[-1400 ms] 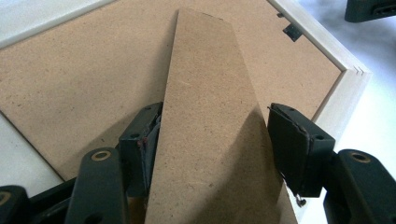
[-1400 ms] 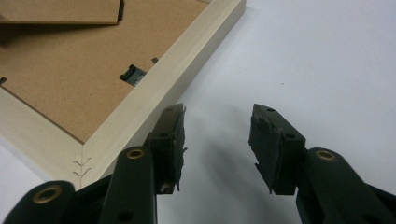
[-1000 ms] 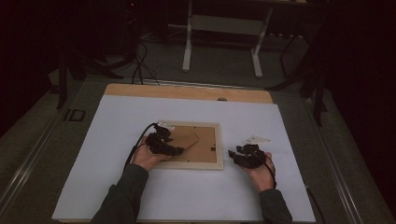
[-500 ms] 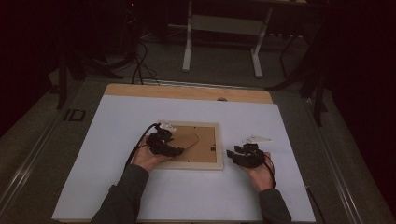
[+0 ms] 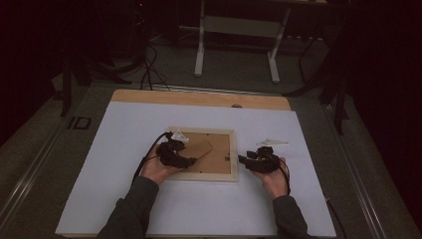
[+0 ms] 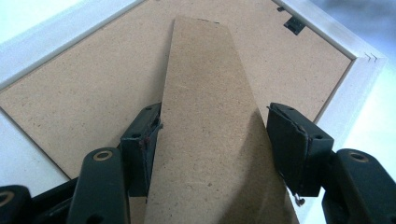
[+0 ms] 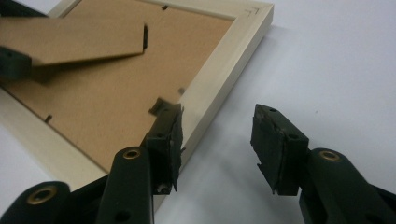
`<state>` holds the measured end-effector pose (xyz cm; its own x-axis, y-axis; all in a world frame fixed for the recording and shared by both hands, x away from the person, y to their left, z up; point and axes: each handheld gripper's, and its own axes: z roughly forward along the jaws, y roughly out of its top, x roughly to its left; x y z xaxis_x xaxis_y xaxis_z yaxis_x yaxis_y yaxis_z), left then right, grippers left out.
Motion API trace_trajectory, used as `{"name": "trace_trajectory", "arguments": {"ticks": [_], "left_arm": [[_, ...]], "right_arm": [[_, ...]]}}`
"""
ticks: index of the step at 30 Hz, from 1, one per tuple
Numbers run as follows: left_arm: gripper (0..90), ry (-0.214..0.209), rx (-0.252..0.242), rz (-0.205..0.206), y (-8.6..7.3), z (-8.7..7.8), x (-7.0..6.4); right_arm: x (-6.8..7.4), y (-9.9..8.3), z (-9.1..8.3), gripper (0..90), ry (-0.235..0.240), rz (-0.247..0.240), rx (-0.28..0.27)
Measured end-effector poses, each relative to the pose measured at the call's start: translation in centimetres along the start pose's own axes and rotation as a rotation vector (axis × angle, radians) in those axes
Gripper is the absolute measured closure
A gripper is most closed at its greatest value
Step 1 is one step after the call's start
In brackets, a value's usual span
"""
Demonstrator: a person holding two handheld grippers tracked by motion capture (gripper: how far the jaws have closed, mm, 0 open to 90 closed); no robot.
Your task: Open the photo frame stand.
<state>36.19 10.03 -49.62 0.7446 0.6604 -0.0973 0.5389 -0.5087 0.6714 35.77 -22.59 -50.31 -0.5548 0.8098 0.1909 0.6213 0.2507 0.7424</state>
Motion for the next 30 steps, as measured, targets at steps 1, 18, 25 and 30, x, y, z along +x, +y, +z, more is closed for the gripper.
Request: {"name": "trace_trajectory", "arguments": {"ticks": [1,18,25,30], "left_arm": [[40.4,0.005,-0.005,0.002,0.0,0.0,-0.1],[40.3,0.059,-0.044,0.052,-0.2,-0.7,-1.2],[40.3,0.083,-0.061,0.075,-0.5,-1.0,-1.7],[40.3,0.104,-0.08,0.1,-0.6,-1.2,-2.2]], "right_arm": [[0.0,0.2,0.0,51.7,0.001,0.001,-0.001],[0.2,2.7,1.5,48.4,-0.013,-0.033,0.006],[0.2,3.3,2.0,45.4,-0.025,-0.03,0.015],[0.2,3.9,1.8,42.8,-0.029,-0.032,0.007]]}}
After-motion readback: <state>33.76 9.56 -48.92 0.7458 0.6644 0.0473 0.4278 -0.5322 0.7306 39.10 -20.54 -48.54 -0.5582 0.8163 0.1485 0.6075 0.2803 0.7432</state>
